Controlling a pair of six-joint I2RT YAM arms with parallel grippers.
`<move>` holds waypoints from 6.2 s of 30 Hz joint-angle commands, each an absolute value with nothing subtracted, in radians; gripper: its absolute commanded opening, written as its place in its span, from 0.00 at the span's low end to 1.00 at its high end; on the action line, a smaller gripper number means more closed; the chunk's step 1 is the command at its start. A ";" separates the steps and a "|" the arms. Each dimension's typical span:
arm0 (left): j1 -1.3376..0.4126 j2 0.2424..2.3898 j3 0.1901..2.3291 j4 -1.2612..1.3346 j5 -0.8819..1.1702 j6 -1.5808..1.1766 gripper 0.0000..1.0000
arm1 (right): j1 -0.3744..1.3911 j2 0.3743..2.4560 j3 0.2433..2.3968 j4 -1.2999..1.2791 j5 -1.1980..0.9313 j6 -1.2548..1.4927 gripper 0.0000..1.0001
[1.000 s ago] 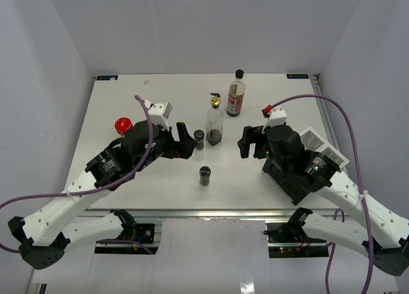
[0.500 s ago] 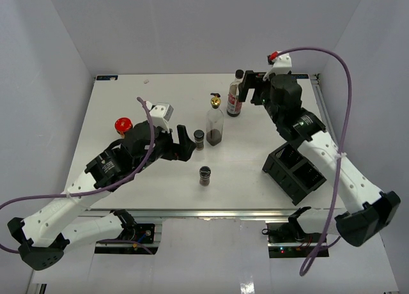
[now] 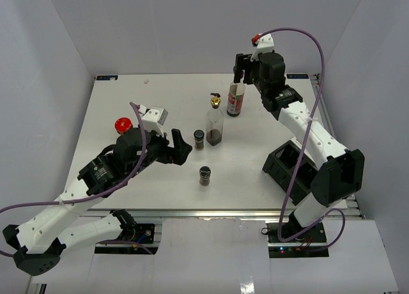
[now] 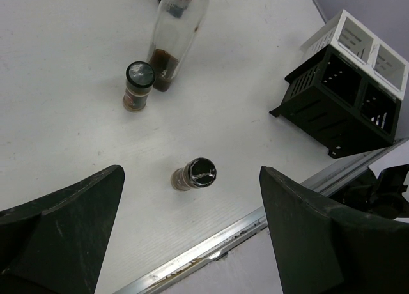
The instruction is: Organize the condiment bottles
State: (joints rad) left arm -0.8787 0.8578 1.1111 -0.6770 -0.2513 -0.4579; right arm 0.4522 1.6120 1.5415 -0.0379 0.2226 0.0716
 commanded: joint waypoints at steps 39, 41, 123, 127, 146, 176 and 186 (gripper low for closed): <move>-0.874 0.913 1.034 -0.615 -0.263 -0.407 0.98 | 0.404 1.893 1.586 0.189 0.160 -0.025 0.18; -0.874 0.908 1.042 -0.623 -0.257 -0.413 0.98 | 0.402 1.886 1.588 0.174 0.181 -0.023 0.10; -0.874 0.933 1.105 -0.629 -0.135 -0.477 0.98 | -0.032 0.835 1.180 -0.360 0.609 -0.040 0.08; -0.874 0.935 1.096 -0.614 -0.135 -0.477 0.98 | -0.040 0.840 1.165 -0.347 0.601 -0.040 0.08; -0.874 1.002 1.164 -0.633 -0.093 -0.476 0.98 | -0.043 0.818 1.242 -0.450 0.606 0.005 0.08; -0.873 1.001 1.178 -0.643 -0.055 -0.518 0.98 | -0.043 0.795 1.272 -0.510 0.593 -0.036 0.08; -0.874 1.000 1.184 -0.644 -0.051 -0.523 0.98 | -0.043 0.773 1.219 -0.481 0.580 -0.038 0.08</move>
